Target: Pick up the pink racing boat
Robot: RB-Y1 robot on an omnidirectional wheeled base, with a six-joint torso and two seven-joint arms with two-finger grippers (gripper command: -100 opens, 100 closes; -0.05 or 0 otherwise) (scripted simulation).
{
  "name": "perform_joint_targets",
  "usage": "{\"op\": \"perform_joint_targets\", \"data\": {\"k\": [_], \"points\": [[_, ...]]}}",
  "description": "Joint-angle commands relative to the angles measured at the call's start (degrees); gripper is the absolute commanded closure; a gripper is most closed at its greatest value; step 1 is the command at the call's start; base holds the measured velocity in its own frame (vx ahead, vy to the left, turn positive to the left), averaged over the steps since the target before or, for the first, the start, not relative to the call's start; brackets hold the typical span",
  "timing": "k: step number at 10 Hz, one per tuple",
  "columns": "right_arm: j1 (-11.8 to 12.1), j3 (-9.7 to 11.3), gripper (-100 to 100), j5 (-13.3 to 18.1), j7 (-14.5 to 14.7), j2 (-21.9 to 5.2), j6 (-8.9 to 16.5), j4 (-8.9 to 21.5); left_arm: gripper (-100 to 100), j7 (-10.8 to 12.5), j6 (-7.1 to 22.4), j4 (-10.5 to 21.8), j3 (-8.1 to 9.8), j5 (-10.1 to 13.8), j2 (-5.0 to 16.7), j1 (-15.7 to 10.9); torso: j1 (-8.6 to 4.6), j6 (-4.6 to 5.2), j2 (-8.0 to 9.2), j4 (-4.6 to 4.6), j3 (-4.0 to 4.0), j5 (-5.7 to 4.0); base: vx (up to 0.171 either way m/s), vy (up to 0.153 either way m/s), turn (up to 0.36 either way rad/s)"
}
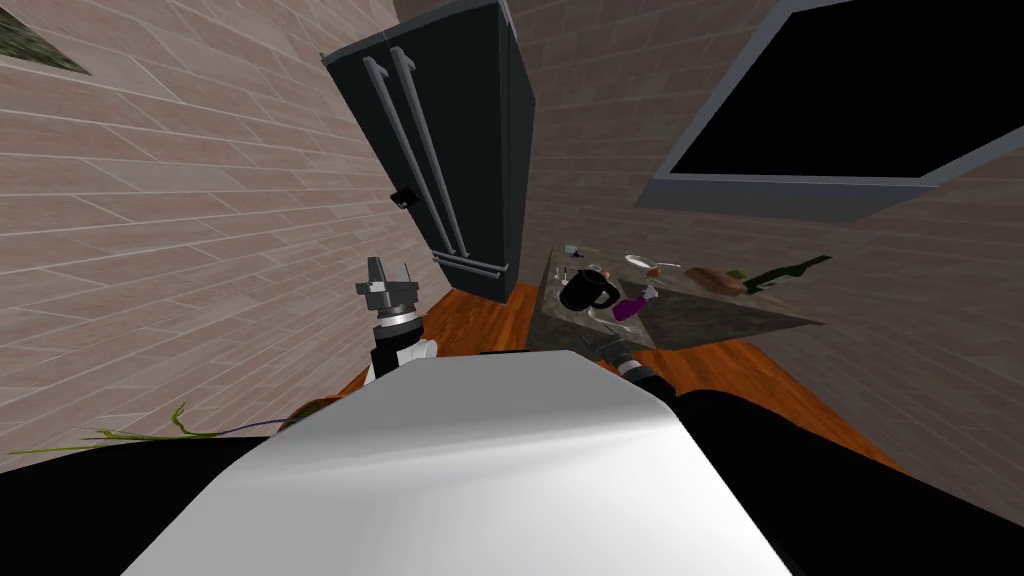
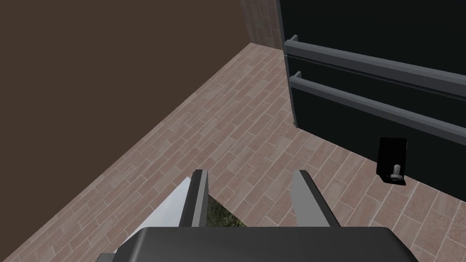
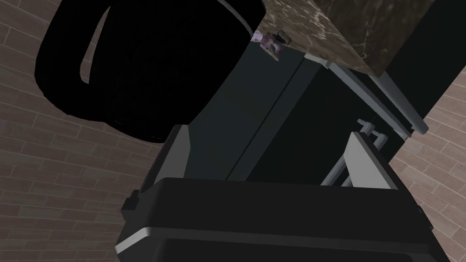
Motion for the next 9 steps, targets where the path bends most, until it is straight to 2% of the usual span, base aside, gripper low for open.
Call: {"op": "perform_joint_targets", "data": {"k": [1, 3, 4, 5, 6, 7, 9], "points": [[0.6, -1.0, -100, 1.8, 0.4, -0.5, -0.6, 0.9, 0, 0.0, 0.0, 0.0, 0.0, 0.0, 0.0, 0.0, 0.0, 0.0, 0.0, 0.0, 0.0, 0.0, 0.16, 0.081, 0.052], [3.8, -2.3, -100, 5.9, 0.7, -2.2, -0.5, 1.5, 0, 0.0, 0.0, 0.0, 0.0, 0.0, 0.0, 0.0, -0.05, 0.0, 0.02, 0.0, 0.0, -0.01, 0.179, 0.1, 0.141], [5.3, -2.8, -100, 8.1, 0.9, -3.1, -0.5, 1.8, 0, 0.0, 0.0, 0.0, 0.0, 0.0, 0.0, 0.0, 0.1, -0.02, -0.12, -0.03, -0.07, 0.01, 0.282, 0.119, 0.128], [5.3, -2.8, -100, 8.9, 0.9, -3.1, -0.5, 1.8, 0, 0.0, 0.0, 0.0, 0.0, 0.0, 0.0, 0.0, 0.11, 0.01, -0.35, -0.08, -0.21, 0.03, 0.184, 0.066, 0.026], [6.8, -3.3, -100, 10.8, 1.0, -3.9, -0.5, 2.1, 0, 0.0, 0.0, 0.0, 0.01, 0.0, 0.0, 0.0, -0.02, 0.0, -0.15, -0.06, -0.11, 0.0, 0.124, 0.049, 0.116], [6.8, -3.3, -100, 11.0, 1.0, -3.9, -0.5, 2.1, 0, 0.0, 0.0, 0.0, 0.0, 0.0, 0.0, 0.0, -0.11, -0.01, 0.05, 0.0, 0.01, -0.02, 0.09, 0.033, 0.041], [9.5, -4.3, -100, 14.8, 1.2, -5.5, -0.6, 2.7, 0, 0.0, 0.0, 0.0, 0.0, 0.0, 0.0, 0.0, -0.11, 0.0, 0.17, 0.03, 0.09, -0.03, 0.169, 0.049, 0.116]]}}
